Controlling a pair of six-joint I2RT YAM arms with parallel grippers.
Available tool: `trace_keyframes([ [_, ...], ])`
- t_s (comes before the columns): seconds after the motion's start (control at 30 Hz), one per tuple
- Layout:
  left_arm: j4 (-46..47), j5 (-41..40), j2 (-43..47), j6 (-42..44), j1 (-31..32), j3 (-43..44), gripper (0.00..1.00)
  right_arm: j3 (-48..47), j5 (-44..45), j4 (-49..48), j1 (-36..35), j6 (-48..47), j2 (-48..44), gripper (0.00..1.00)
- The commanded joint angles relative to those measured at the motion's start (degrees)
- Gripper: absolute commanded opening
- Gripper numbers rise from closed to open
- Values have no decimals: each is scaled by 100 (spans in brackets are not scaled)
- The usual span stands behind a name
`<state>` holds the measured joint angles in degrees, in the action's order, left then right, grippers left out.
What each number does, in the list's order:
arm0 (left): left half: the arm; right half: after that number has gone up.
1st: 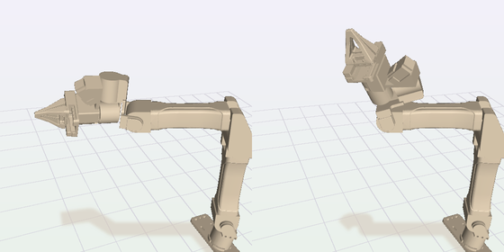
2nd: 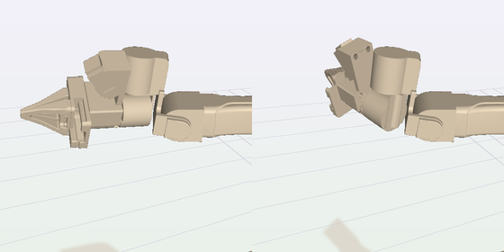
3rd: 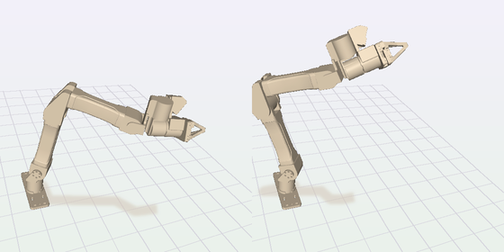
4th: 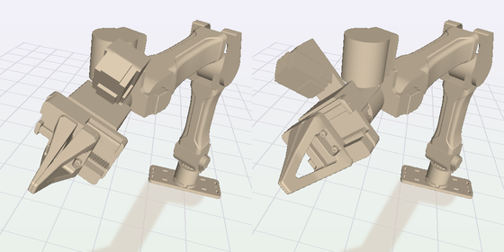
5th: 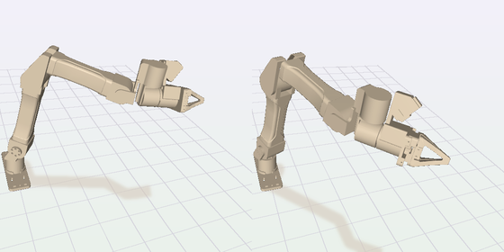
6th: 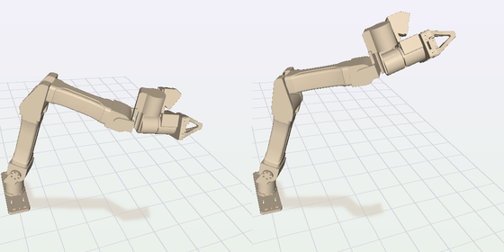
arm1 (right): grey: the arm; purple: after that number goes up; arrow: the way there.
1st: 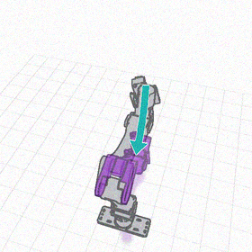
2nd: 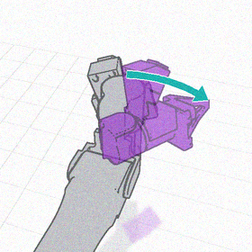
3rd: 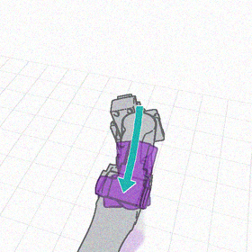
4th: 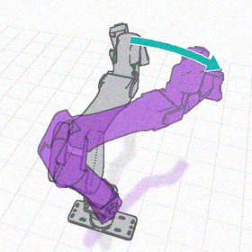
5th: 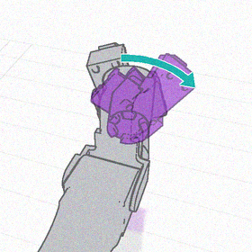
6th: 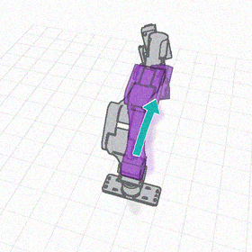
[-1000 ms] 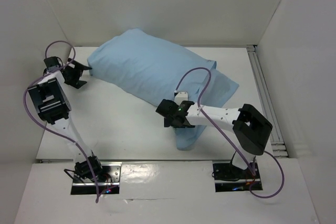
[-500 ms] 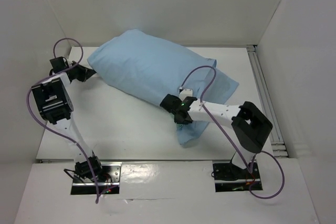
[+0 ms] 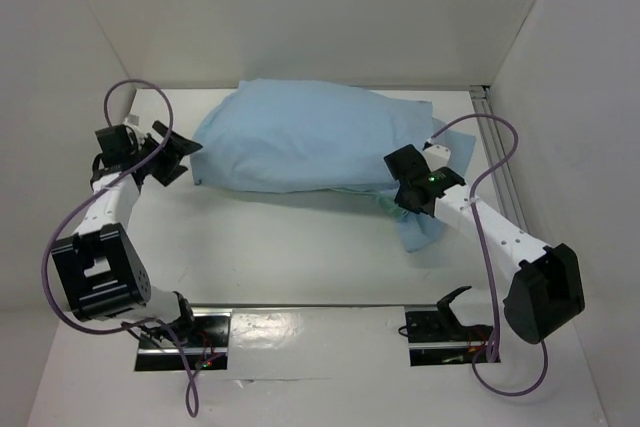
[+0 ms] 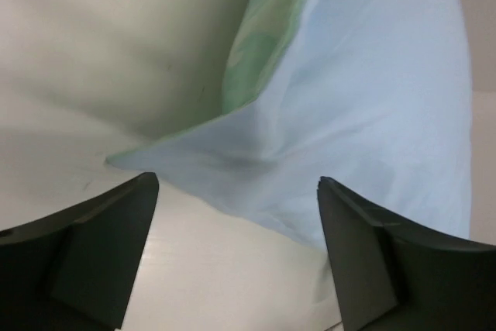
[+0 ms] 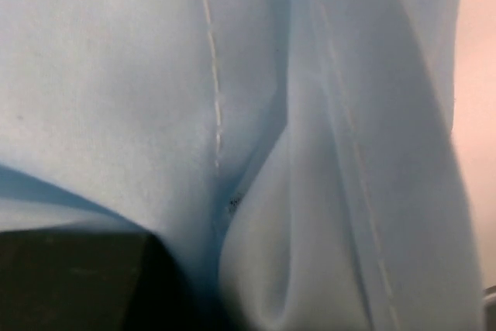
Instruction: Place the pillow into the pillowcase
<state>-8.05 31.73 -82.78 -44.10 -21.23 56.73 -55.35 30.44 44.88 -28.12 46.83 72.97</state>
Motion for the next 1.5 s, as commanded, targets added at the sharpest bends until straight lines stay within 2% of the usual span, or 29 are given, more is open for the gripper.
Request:
trace_keyframes([
  [0.0, -425, -185, 122, 401, -56, -443, 100, 42, -204, -340, 70, -446, -134, 0],
  [0.07, -425, -36, 35, 638, -56, -592, 100, 42, -205, -419, 131, -499, -134, 0],
  [0.17, 187, 501, -290, 937, -56, -602, 100, 94, -353, -576, 333, -788, -195, 0],
  [0.23, -81, 343, -832, 1130, -56, -226, 100, 148, -678, -770, 500, -938, -195, 0],
  [0.3, -4, 563, -1037, 1464, -127, 110, 100, 148, -837, -823, 702, -1088, -195, 0],
  [0.37, 277, 1033, -1204, 1701, -196, 110, 100, 200, -890, -875, 834, -1219, -248, 0],
  [0.53, 1322, 1414, -1547, 1834, -250, 145, 100, 262, -1110, -999, 957, -1220, -380, 0],
  [0.6, 1595, 2027, -1749, 1905, -250, 198, 100, 262, -1162, -999, 1027, -1281, -380, 0],
  [0.8, 2526, 2943, -1750, 1905, -250, -4, 98, 209, -1295, -999, 1150, -1457, -380, 0],
  [0.87, 2371, 2997, -1628, 1992, -250, 127, 98, 156, -1435, -999, 1151, -1457, -310, 0],
  [0.93, 1802, 2840, -1496, 2326, -302, 286, 96, 104, -1487, -999, 1151, -1510, -240, 0],
  [1.0, 1799, 2709, -1163, 2379, -302, 190, 96, 42, -1488, -999, 1151, -1563, -169, 0],
  [1.03, 1607, 2342, -1065, 2579, -302, 137, 96, -28, -1488, -999, 1151, -1615, -108, 0],
  [1.17, 1377, 2346, -1003, 2696, -302, 207, 95, -90, -1541, -1052, 1151, -1677, 6, 0],
  [1.23, 1377, 2827, -1117, 2757, -302, 382, 88, -151, -1541, -1052, 1151, -1738, 7, 0],
  [1.33, 843, 3234, -1477, 3055, -302, 619, 68, -151, -1541, -1052, 1203, -1791, 60, 0],
  [1.37, 841, 3296, -1530, 3056, -302, 620, 65, -151, -1541, -1052, 1203, -1791, 60, 0],
  [1.47, 841, 3156, -1530, 3056, -180, 620, 77, -151, -1593, -1104, 1203, -1844, 120, 0],
])
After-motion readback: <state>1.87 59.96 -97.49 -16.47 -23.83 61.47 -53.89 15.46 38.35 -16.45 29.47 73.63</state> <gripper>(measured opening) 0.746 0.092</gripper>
